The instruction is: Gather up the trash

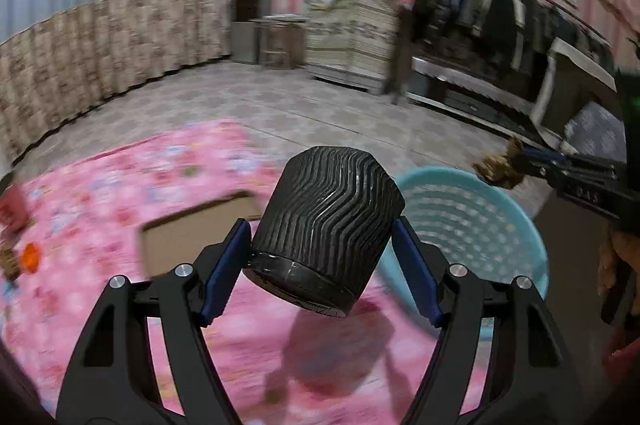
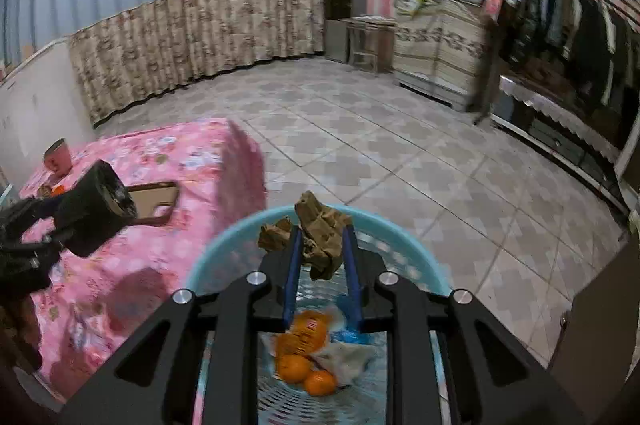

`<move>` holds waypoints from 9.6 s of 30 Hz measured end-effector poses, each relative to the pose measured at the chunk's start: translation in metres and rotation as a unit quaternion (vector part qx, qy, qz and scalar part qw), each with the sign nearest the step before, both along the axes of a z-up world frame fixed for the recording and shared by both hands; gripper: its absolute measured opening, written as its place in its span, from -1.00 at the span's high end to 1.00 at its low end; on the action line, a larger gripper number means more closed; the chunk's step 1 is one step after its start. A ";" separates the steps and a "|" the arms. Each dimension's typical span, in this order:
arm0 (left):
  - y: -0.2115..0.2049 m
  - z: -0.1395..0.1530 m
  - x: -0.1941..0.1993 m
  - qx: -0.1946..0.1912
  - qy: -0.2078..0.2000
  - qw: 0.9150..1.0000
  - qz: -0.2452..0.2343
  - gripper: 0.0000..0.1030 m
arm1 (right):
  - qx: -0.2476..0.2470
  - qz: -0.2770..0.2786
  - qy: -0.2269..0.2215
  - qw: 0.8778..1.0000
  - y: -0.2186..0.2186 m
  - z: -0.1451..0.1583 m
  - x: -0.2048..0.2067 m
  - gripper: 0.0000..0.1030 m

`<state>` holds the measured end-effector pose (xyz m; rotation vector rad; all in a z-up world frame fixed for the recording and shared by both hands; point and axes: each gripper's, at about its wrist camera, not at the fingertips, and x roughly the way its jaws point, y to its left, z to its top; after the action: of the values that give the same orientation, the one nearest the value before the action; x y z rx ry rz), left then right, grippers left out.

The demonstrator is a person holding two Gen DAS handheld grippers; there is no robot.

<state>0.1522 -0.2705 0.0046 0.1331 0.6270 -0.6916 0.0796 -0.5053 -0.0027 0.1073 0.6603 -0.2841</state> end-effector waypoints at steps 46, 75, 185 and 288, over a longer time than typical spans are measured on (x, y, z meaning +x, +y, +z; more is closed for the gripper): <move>0.316 -0.014 0.125 0.046 0.025 0.945 0.324 -0.89 | -0.013 -0.066 0.020 0.998 0.065 -0.054 0.060 -0.56; 0.389 -0.029 0.151 0.029 0.058 0.943 0.326 0.18 | 0.012 0.197 0.038 0.980 0.331 -0.057 0.223 -0.56; -0.039 0.029 -0.009 0.029 -0.031 0.998 0.046 -0.77 | 0.063 -0.015 0.053 0.996 -0.013 -0.048 0.014 0.86; 0.276 -0.013 -0.164 0.036 -0.120 0.937 0.326 -0.90 | -0.044 0.117 -0.145 0.981 0.305 -0.051 -0.089 -0.91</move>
<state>-0.0120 0.0051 -0.0084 0.0684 0.4213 -0.0053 -0.0095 -0.1998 -0.0535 -0.0144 0.3643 -0.0676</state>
